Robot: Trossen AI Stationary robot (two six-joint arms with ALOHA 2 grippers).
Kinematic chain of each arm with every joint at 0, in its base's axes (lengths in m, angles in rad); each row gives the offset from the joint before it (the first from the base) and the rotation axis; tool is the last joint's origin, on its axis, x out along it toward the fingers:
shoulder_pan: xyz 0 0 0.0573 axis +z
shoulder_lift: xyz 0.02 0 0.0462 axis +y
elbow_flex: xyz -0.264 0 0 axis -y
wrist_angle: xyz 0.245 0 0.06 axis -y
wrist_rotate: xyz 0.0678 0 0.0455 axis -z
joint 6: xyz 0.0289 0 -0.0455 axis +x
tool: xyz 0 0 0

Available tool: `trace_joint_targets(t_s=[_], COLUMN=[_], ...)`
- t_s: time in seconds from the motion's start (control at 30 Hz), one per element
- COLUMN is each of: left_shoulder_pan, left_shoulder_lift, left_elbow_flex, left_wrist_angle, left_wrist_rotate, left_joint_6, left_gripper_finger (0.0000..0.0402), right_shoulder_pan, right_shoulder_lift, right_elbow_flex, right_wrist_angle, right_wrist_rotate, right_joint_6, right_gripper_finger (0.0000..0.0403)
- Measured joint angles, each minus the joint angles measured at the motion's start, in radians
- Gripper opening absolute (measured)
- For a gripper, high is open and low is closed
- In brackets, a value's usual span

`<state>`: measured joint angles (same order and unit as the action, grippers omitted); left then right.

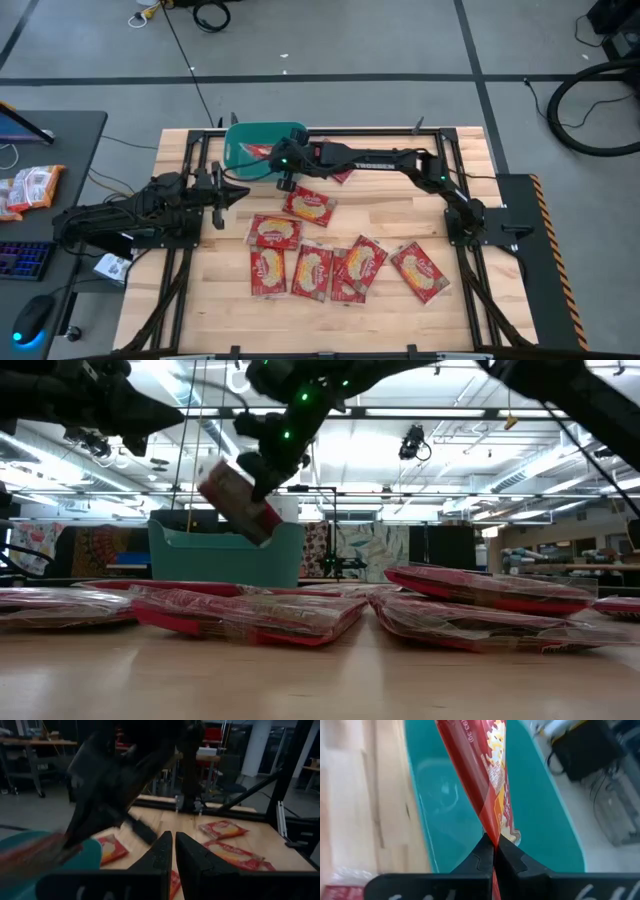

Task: Sort popcorn bags into baskets
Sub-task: Put the red popcorn bag into the green bin

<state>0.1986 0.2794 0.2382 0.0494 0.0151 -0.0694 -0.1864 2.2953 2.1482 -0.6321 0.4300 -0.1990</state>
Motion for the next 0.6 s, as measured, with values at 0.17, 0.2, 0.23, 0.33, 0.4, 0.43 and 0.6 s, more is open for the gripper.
trace_joint_targets(t_s=[0.17,0.2,0.23,0.33,0.4,0.43,0.6], left_shoulder_pan=[0.000,0.000,0.000,0.000,0.000,0.000,0.000], left_shoulder_lift=[0.000,0.001,0.002,0.002,0.002,0.002,0.002], left_elbow_flex=[0.000,0.000,0.000,0.000,0.000,0.000,0.000], left_wrist_angle=[-0.002,-0.002,-0.002,-0.004,-0.004,-0.003,-0.003], left_wrist_rotate=[0.001,0.001,0.001,0.000,0.001,0.000,-0.001], left_joint_6=[0.002,0.002,0.002,0.002,0.002,0.002,0.003], left_gripper_finger=[0.0027,0.0027,0.0027,0.0027,0.0027,0.0027,0.0027], right_shoulder_pan=[-0.029,-0.034,-0.039,-0.053,-0.063,-0.067,-0.086], right_shoulder_lift=[0.078,0.091,0.102,0.124,0.127,0.127,0.127], right_elbow_flex=[0.132,0.145,0.151,0.156,0.156,0.156,0.157], right_wrist_angle=[-0.088,-0.100,-0.104,-0.105,-0.098,-0.105,-0.105], right_wrist_rotate=[-0.005,-0.006,-0.005,-0.005,0.002,0.008,0.008], right_joint_6=[0.006,0.000,-0.005,-0.012,-0.003,0.007,0.038], right_gripper_finger=[0.0008,0.0008,0.0008,0.0008,0.0008,0.0009,0.0028])
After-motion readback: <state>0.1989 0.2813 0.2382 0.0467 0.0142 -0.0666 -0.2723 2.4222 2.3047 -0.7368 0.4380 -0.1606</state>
